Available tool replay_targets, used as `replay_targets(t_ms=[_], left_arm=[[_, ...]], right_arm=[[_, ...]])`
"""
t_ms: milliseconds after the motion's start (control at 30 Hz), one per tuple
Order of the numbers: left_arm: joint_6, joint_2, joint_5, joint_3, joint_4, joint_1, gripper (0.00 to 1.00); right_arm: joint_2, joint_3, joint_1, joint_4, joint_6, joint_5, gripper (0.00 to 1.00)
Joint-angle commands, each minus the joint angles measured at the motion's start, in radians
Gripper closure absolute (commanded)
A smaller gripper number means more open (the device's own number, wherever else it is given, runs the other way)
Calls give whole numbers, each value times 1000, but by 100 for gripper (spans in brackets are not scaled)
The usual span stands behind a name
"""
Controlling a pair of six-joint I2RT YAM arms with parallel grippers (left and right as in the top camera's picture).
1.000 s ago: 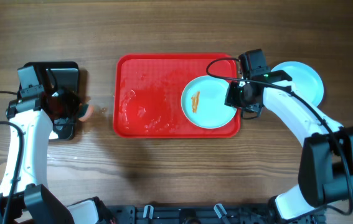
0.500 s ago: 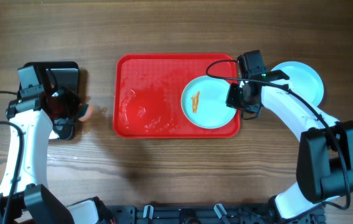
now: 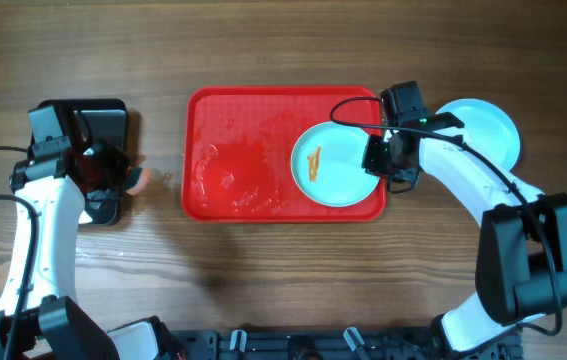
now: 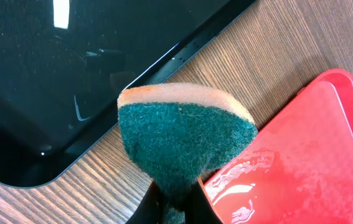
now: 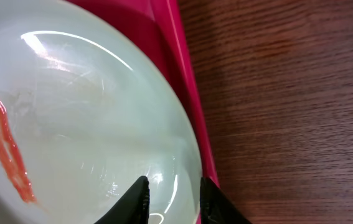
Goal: Clean dirty plates on tray and stack at the side
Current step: 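Pinch the rim of the remaining smeared plate with the right gripper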
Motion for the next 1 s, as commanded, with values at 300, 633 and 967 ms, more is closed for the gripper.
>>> replay_targets(t_ms=[300, 633, 967], left_arm=[[20, 8, 15, -6, -1, -4, 96], [20, 8, 15, -6, 0, -4, 96], [20, 8, 15, -6, -1, -4, 96]], right_arm=[[25, -13, 3, -58, 0, 71, 67], [25, -13, 3, -39, 1, -21, 80], [26, -13, 3, -52, 1, -5, 78]])
